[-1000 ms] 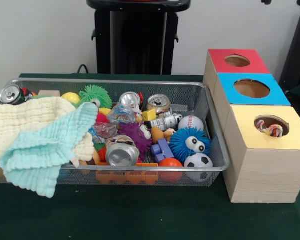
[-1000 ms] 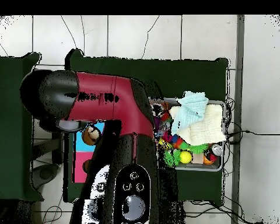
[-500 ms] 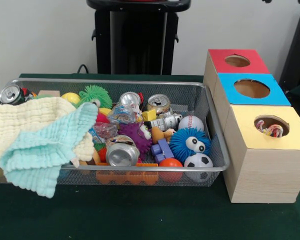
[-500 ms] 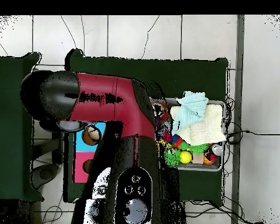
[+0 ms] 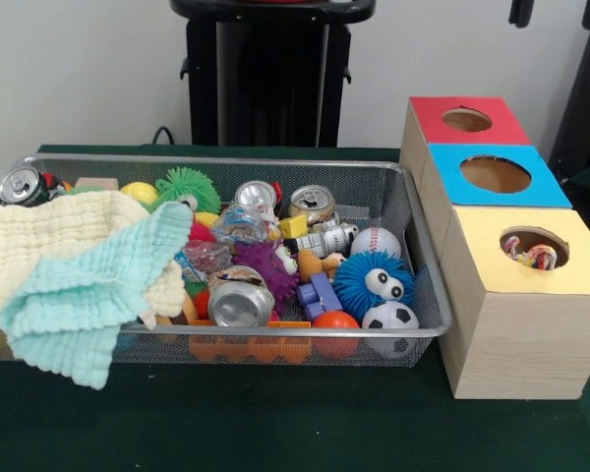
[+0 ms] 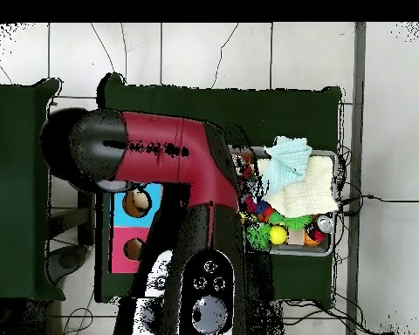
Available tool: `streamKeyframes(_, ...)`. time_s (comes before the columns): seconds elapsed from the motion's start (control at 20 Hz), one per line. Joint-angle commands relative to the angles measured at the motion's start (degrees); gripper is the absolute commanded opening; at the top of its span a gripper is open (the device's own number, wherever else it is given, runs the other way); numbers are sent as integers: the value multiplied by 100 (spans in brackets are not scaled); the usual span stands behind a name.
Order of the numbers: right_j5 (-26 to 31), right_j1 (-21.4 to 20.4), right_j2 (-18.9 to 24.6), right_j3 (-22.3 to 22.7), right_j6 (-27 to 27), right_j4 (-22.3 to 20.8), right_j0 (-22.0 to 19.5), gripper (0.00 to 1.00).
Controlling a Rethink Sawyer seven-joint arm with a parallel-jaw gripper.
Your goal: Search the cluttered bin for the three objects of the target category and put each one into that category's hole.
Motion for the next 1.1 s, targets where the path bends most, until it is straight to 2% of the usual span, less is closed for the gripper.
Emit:
streamKeyframes(0.05,-904,410,439,947,319,-226,-124,100)
streamKeyframes(0.85,-2019,943,294,1096,709,-377,46,100)
streamKeyframes(1.1,-2085,1148,128,997,935,-409,160,100)
